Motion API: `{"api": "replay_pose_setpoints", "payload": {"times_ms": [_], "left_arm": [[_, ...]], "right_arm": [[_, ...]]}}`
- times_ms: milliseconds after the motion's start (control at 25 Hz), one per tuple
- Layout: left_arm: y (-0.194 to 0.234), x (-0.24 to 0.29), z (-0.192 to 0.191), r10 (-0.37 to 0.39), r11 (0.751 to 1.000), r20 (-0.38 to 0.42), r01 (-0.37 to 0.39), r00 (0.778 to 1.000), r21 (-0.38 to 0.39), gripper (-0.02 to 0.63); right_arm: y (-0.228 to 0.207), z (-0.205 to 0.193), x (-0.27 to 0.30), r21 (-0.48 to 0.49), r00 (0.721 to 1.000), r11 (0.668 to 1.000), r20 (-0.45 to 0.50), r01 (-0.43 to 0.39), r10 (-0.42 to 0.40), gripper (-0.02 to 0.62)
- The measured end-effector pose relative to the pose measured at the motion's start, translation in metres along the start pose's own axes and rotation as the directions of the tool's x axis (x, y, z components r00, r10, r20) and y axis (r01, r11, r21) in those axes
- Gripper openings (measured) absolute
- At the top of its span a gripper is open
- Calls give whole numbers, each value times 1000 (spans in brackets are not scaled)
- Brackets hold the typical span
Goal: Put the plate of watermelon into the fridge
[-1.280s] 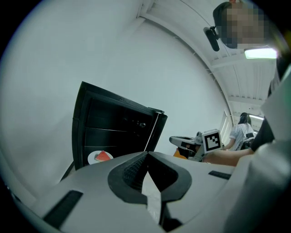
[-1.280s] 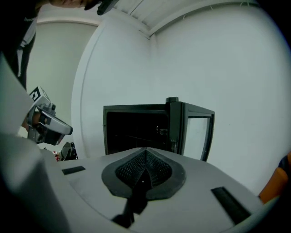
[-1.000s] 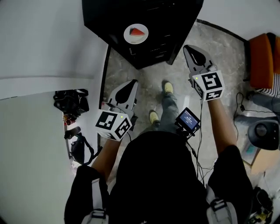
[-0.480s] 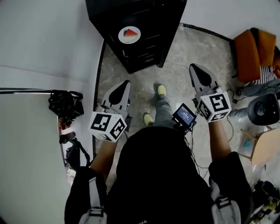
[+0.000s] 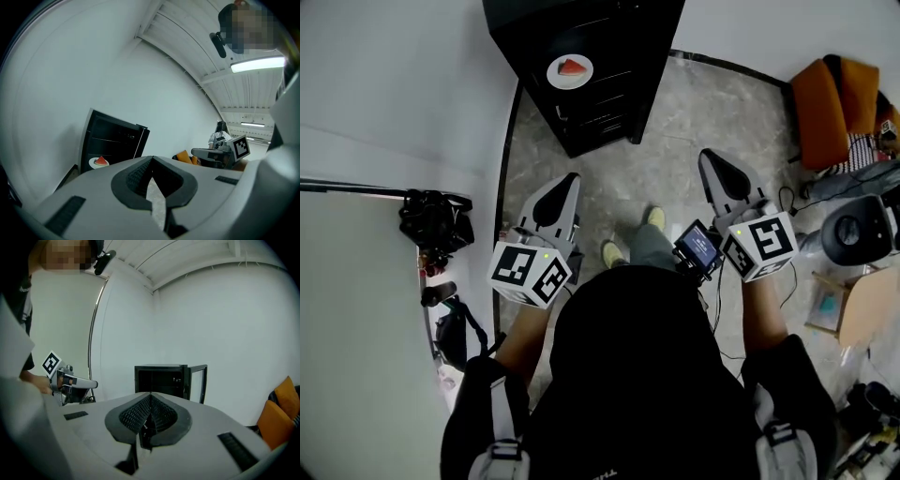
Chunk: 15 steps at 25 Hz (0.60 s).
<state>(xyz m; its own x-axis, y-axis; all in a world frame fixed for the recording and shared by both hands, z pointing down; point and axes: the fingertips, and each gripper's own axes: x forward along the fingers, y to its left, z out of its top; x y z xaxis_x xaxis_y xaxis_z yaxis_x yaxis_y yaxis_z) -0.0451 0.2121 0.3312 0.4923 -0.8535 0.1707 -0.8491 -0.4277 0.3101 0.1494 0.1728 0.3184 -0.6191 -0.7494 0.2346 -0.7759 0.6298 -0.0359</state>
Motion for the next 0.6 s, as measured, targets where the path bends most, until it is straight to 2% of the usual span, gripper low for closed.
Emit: {"api": "replay_pose_setpoints", "payload": {"times_ms": [600], "left_arm": [[-63,16,-4,-68,998,-10,68,998,13,8]], "right_arm": [[-16,-15,-39,75,1000,997,-23,22,-21,14]]}}
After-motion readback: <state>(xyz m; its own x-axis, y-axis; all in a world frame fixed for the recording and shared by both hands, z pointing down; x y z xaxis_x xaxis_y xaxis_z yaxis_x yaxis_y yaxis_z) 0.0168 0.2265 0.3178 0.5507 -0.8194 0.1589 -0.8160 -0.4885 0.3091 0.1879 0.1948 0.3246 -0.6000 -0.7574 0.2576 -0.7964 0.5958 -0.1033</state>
